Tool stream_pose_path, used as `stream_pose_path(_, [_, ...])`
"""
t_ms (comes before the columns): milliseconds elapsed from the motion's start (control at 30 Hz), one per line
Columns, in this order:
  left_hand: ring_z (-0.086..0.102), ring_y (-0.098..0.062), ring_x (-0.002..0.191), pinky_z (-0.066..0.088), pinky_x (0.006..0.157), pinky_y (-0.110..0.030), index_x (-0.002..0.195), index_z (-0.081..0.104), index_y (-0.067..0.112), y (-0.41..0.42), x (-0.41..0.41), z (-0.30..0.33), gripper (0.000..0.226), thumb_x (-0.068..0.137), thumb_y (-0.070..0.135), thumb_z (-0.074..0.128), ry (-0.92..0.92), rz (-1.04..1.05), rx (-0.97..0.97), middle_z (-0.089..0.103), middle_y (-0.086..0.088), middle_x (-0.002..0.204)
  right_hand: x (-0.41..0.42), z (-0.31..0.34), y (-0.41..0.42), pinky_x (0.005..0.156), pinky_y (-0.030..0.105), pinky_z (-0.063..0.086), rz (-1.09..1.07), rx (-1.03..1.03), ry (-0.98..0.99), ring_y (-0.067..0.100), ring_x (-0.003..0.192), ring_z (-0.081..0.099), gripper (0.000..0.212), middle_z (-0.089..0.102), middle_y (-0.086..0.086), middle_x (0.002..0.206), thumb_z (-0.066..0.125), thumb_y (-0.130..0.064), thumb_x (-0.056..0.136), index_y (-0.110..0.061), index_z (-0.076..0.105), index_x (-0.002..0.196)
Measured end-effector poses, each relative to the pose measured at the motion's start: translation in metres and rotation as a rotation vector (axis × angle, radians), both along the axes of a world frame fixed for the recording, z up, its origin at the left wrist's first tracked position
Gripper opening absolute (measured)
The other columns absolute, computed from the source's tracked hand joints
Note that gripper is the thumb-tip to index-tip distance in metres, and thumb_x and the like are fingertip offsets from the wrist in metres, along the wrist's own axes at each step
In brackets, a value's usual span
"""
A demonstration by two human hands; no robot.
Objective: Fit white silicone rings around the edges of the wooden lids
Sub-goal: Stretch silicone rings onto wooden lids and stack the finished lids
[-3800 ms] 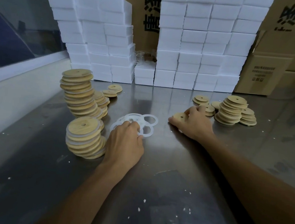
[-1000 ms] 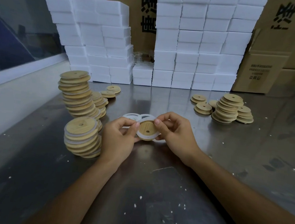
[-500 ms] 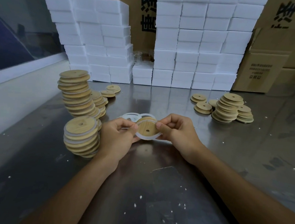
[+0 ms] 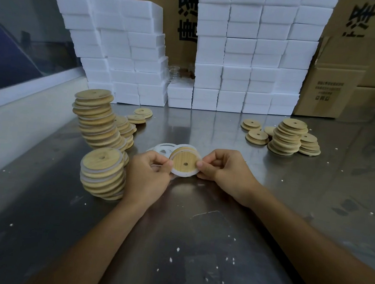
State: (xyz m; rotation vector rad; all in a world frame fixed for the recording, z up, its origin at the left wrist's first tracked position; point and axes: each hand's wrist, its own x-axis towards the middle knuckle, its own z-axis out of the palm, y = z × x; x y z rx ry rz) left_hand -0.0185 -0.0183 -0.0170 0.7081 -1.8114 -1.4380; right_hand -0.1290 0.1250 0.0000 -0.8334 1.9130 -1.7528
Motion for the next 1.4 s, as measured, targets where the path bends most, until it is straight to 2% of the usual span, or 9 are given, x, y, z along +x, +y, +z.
stream_pose_path(167, [0.074, -0.017, 0.069, 0.061, 0.075, -0.046, 0.064, 0.065, 0.02, 0.001, 0.0, 0.0, 0.025, 0.079, 0.002, 0.072, -0.048, -0.003, -0.113, 0.073, 0.002, 0.067, 0.001, -0.002, -0.002, 0.069, 0.027, 0.061, -0.065, -0.06, 0.091, 0.02, 0.077, 0.073, 0.006, 0.074, 0.019, 0.088, 0.07, -0.005, 0.089, -0.001, 0.066, 0.087])
stream_pose_path(300, [0.07, -0.004, 0.069, 0.061, 0.069, -0.034, 0.071, 0.061, 0.026, 0.008, 0.002, 0.003, 0.028, 0.078, 0.002, 0.075, -0.001, -0.029, -0.218, 0.07, 0.015, 0.071, 0.0, -0.004, -0.004, 0.07, 0.038, 0.062, -0.143, -0.055, 0.346, 0.018, 0.082, 0.069, 0.002, 0.072, 0.006, 0.086, 0.068, -0.007, 0.09, -0.007, 0.068, 0.088])
stream_pose_path(433, [0.07, -0.002, 0.076, 0.056, 0.069, -0.021, 0.077, 0.062, 0.031, 0.013, 0.006, 0.008, 0.026, 0.083, 0.009, 0.074, 0.096, -0.065, -0.364, 0.07, 0.015, 0.08, 0.007, -0.005, -0.004, 0.067, 0.025, 0.055, -0.122, -0.059, 0.604, 0.008, 0.088, 0.065, 0.007, 0.07, -0.006, 0.091, 0.063, -0.009, 0.092, -0.012, 0.068, 0.095])
stream_pose_path(600, [0.069, -0.004, 0.078, 0.055, 0.071, -0.019, 0.076, 0.061, 0.034, 0.015, 0.007, 0.01, 0.031, 0.082, 0.006, 0.074, 0.117, -0.048, -0.44, 0.069, 0.013, 0.079, 0.013, -0.005, -0.009, 0.072, 0.034, 0.054, -0.081, -0.076, 0.751, 0.012, 0.09, 0.063, 0.007, 0.069, -0.005, 0.095, 0.063, -0.01, 0.093, -0.012, 0.067, 0.098])
stream_pose_path(667, [0.069, -0.001, 0.076, 0.055, 0.069, -0.017, 0.074, 0.062, 0.03, 0.014, 0.006, 0.01, 0.031, 0.082, 0.003, 0.074, 0.123, -0.028, -0.384, 0.07, 0.014, 0.078, 0.013, -0.005, -0.009, 0.073, 0.032, 0.055, -0.094, -0.098, 0.741, 0.011, 0.091, 0.064, 0.005, 0.069, -0.005, 0.096, 0.065, -0.013, 0.093, -0.011, 0.067, 0.098])
stream_pose_path(900, [0.072, -0.009, 0.076, 0.062, 0.071, -0.043, 0.074, 0.062, 0.024, 0.013, 0.005, 0.009, 0.027, 0.082, 0.001, 0.073, 0.169, -0.009, -0.251, 0.072, 0.003, 0.08, 0.011, -0.008, -0.009, 0.077, 0.018, 0.056, -0.165, -0.161, 0.606, 0.003, 0.086, 0.07, 0.005, 0.072, -0.008, 0.089, 0.073, -0.012, 0.088, -0.012, 0.069, 0.093])
stream_pose_path(1100, [0.073, -0.015, 0.076, 0.06, 0.072, -0.052, 0.068, 0.066, 0.031, 0.009, 0.002, 0.005, 0.036, 0.081, -0.002, 0.072, 0.156, -0.049, -0.169, 0.073, 0.004, 0.078, 0.007, -0.005, -0.009, 0.078, 0.031, 0.06, -0.127, -0.192, 0.346, 0.016, 0.081, 0.073, 0.016, 0.075, 0.007, 0.088, 0.071, -0.001, 0.087, -0.015, 0.068, 0.08])
stream_pose_path(1267, [0.074, -0.019, 0.08, 0.06, 0.075, -0.054, 0.067, 0.067, 0.032, 0.006, 0.002, 0.003, 0.038, 0.081, -0.003, 0.072, 0.129, -0.073, -0.086, 0.074, 0.002, 0.079, 0.005, -0.003, -0.008, 0.072, 0.028, 0.061, -0.086, -0.24, 0.141, 0.013, 0.07, 0.072, 0.017, 0.074, 0.016, 0.083, 0.068, 0.006, 0.087, -0.007, 0.066, 0.076])
stream_pose_path(1400, [0.074, -0.018, 0.08, 0.06, 0.075, -0.052, 0.066, 0.069, 0.031, 0.006, 0.004, 0.004, 0.038, 0.083, -0.003, 0.071, 0.111, -0.078, 0.006, 0.075, 0.002, 0.078, 0.003, -0.003, -0.006, 0.071, 0.024, 0.06, -0.058, -0.174, 0.133, 0.009, 0.066, 0.071, 0.021, 0.073, 0.001, 0.071, 0.069, 0.008, 0.085, -0.009, 0.067, 0.073])
